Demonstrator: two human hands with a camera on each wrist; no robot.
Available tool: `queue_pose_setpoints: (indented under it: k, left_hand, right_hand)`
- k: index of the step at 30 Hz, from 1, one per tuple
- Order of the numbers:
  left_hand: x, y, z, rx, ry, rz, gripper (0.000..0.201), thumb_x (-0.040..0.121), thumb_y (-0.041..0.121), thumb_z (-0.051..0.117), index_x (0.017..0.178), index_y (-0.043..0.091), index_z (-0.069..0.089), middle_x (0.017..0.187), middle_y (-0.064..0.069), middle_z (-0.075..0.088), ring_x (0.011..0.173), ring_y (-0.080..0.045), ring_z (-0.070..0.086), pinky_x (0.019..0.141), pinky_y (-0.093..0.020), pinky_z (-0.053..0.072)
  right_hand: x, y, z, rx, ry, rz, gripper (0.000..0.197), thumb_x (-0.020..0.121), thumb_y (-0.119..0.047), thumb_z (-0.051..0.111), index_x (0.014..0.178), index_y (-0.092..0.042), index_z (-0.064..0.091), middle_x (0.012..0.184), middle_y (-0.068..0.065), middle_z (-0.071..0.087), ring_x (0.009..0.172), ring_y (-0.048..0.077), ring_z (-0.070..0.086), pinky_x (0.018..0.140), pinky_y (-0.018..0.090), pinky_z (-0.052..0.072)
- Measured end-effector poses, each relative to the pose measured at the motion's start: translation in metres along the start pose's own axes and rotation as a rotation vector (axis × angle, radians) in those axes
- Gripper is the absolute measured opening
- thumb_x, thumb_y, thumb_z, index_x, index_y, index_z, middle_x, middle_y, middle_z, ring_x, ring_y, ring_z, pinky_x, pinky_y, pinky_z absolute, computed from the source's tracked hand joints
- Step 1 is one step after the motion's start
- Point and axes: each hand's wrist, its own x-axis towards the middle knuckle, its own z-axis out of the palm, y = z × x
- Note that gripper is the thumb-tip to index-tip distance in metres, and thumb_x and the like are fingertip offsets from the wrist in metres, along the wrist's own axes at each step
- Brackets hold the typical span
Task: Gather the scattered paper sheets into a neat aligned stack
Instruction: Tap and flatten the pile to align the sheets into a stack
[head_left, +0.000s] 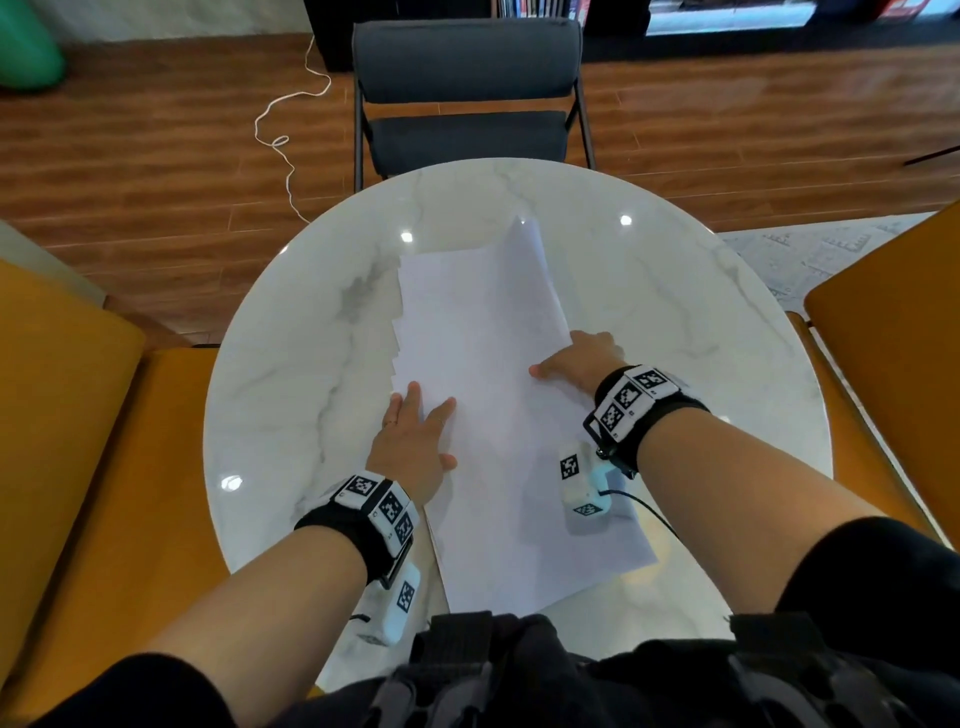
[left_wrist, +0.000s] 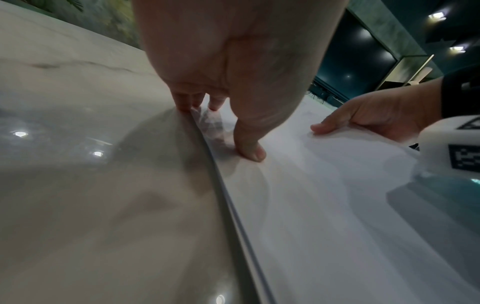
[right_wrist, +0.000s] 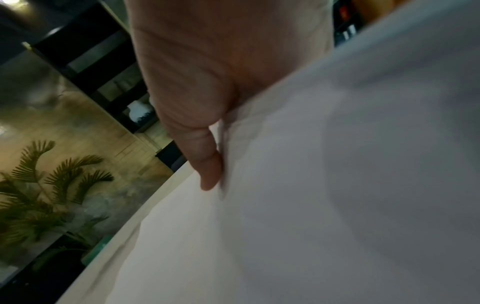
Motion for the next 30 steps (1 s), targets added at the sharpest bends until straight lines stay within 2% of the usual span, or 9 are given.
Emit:
queue_pose_setpoints:
  k: [4,8,9,11,13,18,23,27,30]
  left_hand:
    - [-0.001,0.000,0.001,-0.004,0.001,-0.001,0.071,0.094,0.032,0.049,0.150,0.039,0.006,0.161,-0.001,-0.017,0.149,-0.024,-0.014,0.118,-0.037,0.016]
    - [-0.001,0.001,0.000,-0.010,0.000,0.003,0.071,0.094,0.032,0.049,0.150,0.039,0.006,0.161,-0.001,-0.016,0.149,-0.024,-0.014,0.118,-0.037,0.018]
    - [-0.001,0.001,-0.001,-0.009,-0.001,0.004,0.071,0.094,0.032,0.049,0.150,0.039,0.006,0.162,-0.002,-0.016,0.149,-0.025,-0.014,0.117,-0.037,0.019]
    - [-0.001,0.001,0.000,-0.002,-0.005,0.004,0.071,0.094,0.032,0.049,0.150,0.039,0.006,0.161,-0.002,-0.017,0.149,-0.025,-0.014,0.118,-0.037,0.019]
    - [-0.001,0.001,0.000,0.002,-0.007,0.006,0.071,0.094,0.032,0.049,0.150,0.039,0.006,0.161,-0.002,-0.017,0.149,-0.025,-0.014,0.118,-0.038,0.018]
    - [-0.001,0.000,0.000,-0.006,0.001,0.016,0.070,0.094,0.031,0.049,0.150,0.038,0.007,0.161,-0.002,-0.017,0.149,-0.025,-0.014,0.119,-0.038,0.015]
    - [0.000,-0.003,-0.001,-0.072,0.012,0.021,0.074,0.091,0.031,0.055,0.150,0.038,0.010,0.162,0.001,-0.014,0.149,-0.022,-0.012,0.120,-0.038,0.015]
    - [-0.001,-0.014,-0.004,-0.358,0.133,-0.035,0.095,0.080,0.034,0.070,0.151,0.032,0.006,0.162,0.005,0.000,0.150,-0.020,0.006,0.121,-0.037,0.014]
    - [-0.002,-0.019,-0.017,-0.938,0.221,-0.083,0.113,0.070,0.025,0.081,0.152,0.025,0.003,0.157,0.002,0.021,0.143,-0.018,0.027,0.117,-0.039,0.027]
  right_hand:
    - [0.005,0.002,0.001,0.340,-0.042,-0.027,0.069,0.068,-0.031,0.078,0.127,-0.009,0.049,0.121,0.010,0.056,0.109,0.032,0.058,0.094,0.042,0.051]
    - [0.046,0.026,0.014,0.628,-0.115,-0.020,0.117,0.034,-0.038,0.089,0.137,-0.011,0.041,0.130,0.008,0.057,0.114,0.035,0.060,0.096,0.052,0.050]
    - [0.047,0.026,0.014,0.653,-0.145,-0.006,0.115,0.034,-0.038,0.089,0.136,-0.009,0.044,0.130,0.009,0.058,0.114,0.036,0.060,0.097,0.053,0.049]
    - [0.024,0.017,0.009,0.673,-0.212,0.013,0.079,0.043,-0.035,0.089,0.112,-0.005,0.064,0.121,0.013,0.065,0.107,0.037,0.063,0.098,0.053,0.048]
    - [0.016,0.012,0.008,0.653,-0.251,0.010,0.054,0.046,-0.034,0.088,0.091,-0.010,0.070,0.115,0.013,0.067,0.106,0.036,0.063,0.099,0.051,0.047]
    - [0.024,0.014,0.010,0.712,-0.307,-0.041,0.094,0.033,-0.025,0.090,0.121,-0.013,0.058,0.118,0.014,0.066,0.109,0.038,0.063,0.098,0.057,0.047]
    - [0.004,0.020,0.003,0.868,-0.224,-0.099,0.085,0.054,0.001,0.077,0.133,-0.011,0.047,0.116,0.018,0.065,0.104,0.039,0.064,0.087,0.050,0.055]
    - [-0.012,0.030,-0.002,0.905,-0.240,-0.185,0.059,0.069,0.009,0.069,0.124,-0.011,0.058,0.113,0.015,0.070,0.101,0.035,0.068,0.091,0.049,0.053]
    - [-0.028,0.034,-0.010,0.960,-0.368,-0.307,0.057,0.068,0.004,0.072,0.122,-0.009,0.060,0.118,0.018,0.068,0.105,0.037,0.067,0.092,0.050,0.053]
